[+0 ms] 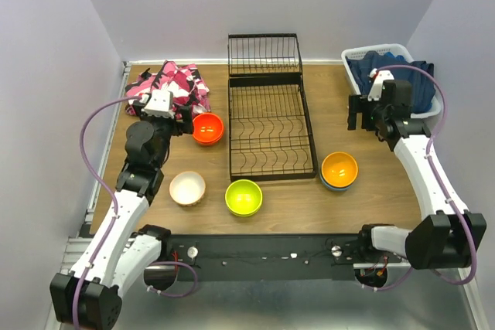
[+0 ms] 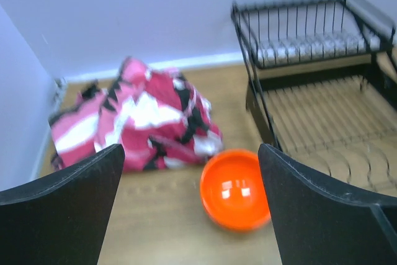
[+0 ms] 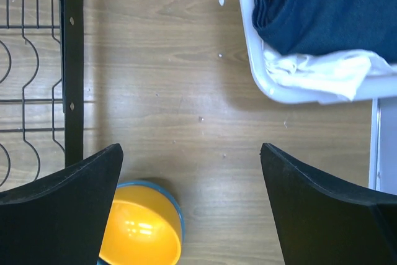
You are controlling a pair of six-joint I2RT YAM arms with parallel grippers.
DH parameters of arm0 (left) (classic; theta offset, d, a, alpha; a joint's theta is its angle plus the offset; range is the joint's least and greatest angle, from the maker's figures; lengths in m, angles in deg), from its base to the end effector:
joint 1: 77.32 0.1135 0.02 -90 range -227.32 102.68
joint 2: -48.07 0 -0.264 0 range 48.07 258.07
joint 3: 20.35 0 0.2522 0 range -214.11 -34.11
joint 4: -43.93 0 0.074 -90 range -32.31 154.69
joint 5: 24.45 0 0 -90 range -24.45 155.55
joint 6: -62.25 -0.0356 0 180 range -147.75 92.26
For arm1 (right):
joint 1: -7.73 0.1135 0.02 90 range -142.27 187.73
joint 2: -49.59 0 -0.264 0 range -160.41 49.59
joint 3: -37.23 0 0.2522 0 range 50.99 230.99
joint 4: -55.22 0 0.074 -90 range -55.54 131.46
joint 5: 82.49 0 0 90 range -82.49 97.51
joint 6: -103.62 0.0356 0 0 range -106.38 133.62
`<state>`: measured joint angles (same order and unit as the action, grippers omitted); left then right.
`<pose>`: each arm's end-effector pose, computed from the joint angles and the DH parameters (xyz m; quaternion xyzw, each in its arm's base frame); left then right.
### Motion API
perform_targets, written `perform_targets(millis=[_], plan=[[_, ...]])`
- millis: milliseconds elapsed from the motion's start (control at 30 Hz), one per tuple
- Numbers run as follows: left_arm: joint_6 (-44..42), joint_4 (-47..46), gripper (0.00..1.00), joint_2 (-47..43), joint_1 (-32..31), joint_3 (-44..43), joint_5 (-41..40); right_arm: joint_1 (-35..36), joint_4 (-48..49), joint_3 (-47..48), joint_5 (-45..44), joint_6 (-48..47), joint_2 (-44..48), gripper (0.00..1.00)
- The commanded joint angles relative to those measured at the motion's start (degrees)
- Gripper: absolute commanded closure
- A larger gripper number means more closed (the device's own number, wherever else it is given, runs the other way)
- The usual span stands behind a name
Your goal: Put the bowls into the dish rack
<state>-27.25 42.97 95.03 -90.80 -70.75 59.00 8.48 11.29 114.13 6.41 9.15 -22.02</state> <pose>0.1960 -0.0428 0.3300 0.0350 0.6787 -0.0506 0.7318 0.2734 0.0029 0.3188 -0.0369 0.9004 -0.0227 0.4328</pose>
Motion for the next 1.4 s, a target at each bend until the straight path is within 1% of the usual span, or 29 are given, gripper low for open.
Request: perform_targets(millis=[0, 67, 100, 133, 200, 233, 267, 333, 400, 433, 467, 533, 567, 633, 833, 967, 1067, 1167, 1367], plan=[[1.0, 26.2, 0.01, -0.6, -0.2, -4.7, 3.5, 0.0, -1.0, -2.0, -5.0, 4.1, 2.8, 0.0], [-0.1, 30.7, 0.01, -1.0, -0.2, -5.7, 3.5, 0.1, -3.7, -1.9, -1.6, 2.1, 3.0, 0.0], [-2.4, 31.9, 0.01, -1.2, -0.2, -6.0, 3.1, 0.0, -5.2, -1.7, 0.8, 0.3, 3.1, 0.0], [-2.9, 33.9, 0.01, -1.2, -0.2, -6.3, 2.8, 0.1, -7.5, -1.7, 7.7, -1.1, 3.2, 0.0], [-4.8, 36.8, 0.01, 0.1, -0.2, -9.1, 3.9, 0.1, -8.5, -2.1, 12.9, -3.1, 3.5, 0.0], [-5.3, 39.9, 0.01, 0.7, -0.2, -10.5, 5.1, 0.0, -9.7, -2.2, 15.2, -2.8, 3.1, 0.0], [-5.5, 41.3, 0.01, 1.2, -0.2, -12.6, 5.9, 0.0, -10.1, -2.5, 15.8, -1.6, 2.7, 0.0], [-6.6, 44.7, 0.01, 2.3, -0.2, -14.0, 9.2, 0.0, -11.1, -3.1, 16.2, -0.8, 2.1, 0.0], [-8.0, 47.2, 0.01, 3.7, -0.2, -15.5, 13.0, 0.0, -11.9, -4.3, 16.5, -0.5, 2.4, 0.02], [-9.1, 49.9, 0.01, 4.4, -0.2, -16.0, 13.7, 0.0, -13.3, -4.8, 17.2, -0.6, 2.4, 0.03], [-9.1, 51.3, 0.01, 5.2, -0.2, -17.1, 13.8, 0.1, -13.2, -5.1, 17.7, -0.7, 2.3, 0.08], [-9.6, 54.9, 0.01, 7.3, -0.3, -18.1, 14.5, 0.0, -14.6, -4.4, 17.8, -0.9, 1.0, 0.12], [-10.2, 55.8, 0.01, 8.1, -0.3, -18.8, 15.1, 0.0, -14.9, -4.2, 17.5, -0.9, 0.3, 0.14], [-10.6, 57.3, 0.01, 9.4, -0.3, -19.1, 16.6, 0.0, -15.0, -3.9, 16.2, -1.3, -0.6, 0.16], [-10.8, 53.8, 0.01, 11.7, -0.4, -18.5, 16.9, 0.0, -14.3, -4.2, 14.1, -5.4, -2.6, 0.24], [-11.6, 52.4, 0.01, 13.9, -0.4, -20.1, 16.8, 0.0, -14.4, -4.2, 14.0, -8.4, -3.8, 0.32], [-13.5, 53.0, 0.02, 16.0, -0.4, -21.3, 16.9, 0.1, -15.0, -4.2, 13.2, -12.0, -5.8, 0.36], [-13.6, 53.5, 0.02, 18.0, -0.4, -22.7, 15.1, 0.0, -16.3, -2.8, 12.7, -16.2, -8.2, 0.39], [-11.9, 53.0, 0.02, 19.3, -0.4, -22.7, 16.3, 0.1, -16.1, -1.9, 11.6, -18.7, -10.9, 0.4]])
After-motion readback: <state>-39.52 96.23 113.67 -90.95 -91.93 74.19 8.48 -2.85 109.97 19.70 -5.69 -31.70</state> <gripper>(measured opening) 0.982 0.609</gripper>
